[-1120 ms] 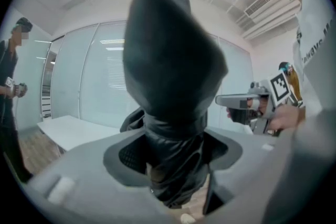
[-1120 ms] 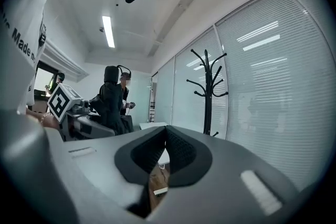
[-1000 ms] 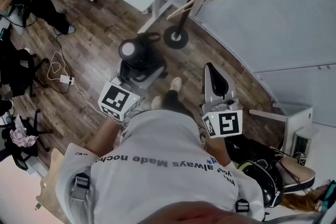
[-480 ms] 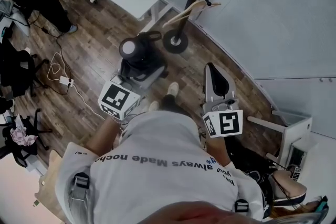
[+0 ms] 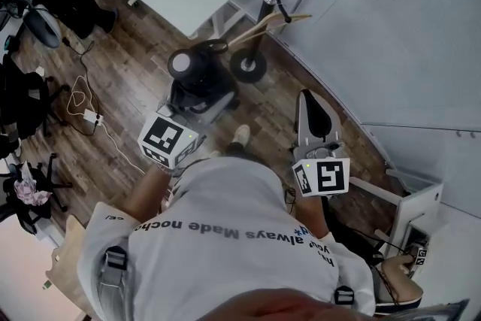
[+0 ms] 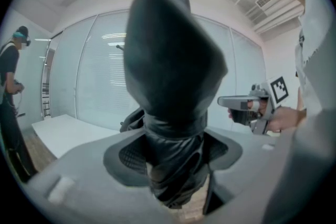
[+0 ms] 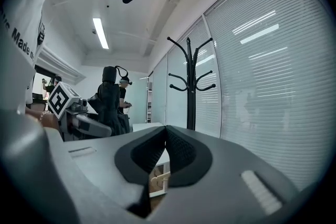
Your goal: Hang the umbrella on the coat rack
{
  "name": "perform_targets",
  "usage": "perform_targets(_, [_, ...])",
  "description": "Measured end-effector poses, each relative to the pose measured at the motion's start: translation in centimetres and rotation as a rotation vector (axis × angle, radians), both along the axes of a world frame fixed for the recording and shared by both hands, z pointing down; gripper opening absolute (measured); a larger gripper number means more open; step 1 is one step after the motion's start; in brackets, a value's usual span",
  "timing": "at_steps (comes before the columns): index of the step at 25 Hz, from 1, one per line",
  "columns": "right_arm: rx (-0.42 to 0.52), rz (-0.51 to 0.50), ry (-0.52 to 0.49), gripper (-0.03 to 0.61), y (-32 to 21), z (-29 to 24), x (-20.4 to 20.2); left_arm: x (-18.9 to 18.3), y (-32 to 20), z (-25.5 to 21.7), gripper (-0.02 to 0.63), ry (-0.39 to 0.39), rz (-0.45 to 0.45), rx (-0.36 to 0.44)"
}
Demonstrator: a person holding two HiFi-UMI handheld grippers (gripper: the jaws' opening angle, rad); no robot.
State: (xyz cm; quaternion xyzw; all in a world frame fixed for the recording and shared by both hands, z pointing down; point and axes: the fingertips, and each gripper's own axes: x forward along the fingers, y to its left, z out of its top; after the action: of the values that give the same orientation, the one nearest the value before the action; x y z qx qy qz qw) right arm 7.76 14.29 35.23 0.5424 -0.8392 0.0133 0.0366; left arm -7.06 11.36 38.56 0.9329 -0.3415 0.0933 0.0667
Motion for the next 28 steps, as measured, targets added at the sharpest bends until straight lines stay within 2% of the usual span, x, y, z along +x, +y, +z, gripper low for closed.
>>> perform_targets(9, [-0.004, -0.028, 0.004, 0.002, -3.2, 0.3, 2.8, 2.9, -2.7, 0.0, 0.284, 0.007, -0.029, -0.004])
perform_targets(20, [-0.020, -0.022, 0.005, 0.002, -7.7, 0.8, 3.1, 2.8, -7.8, 0.0, 0.284, 0.008, -0.036, -0.007])
perform_targets(28, [-0.002, 0.003, 0.015, 0.002, -14.0, 0.1, 1.6, 1.7, -14.5, 0.0, 0.284, 0.007, 0.011, -0.001])
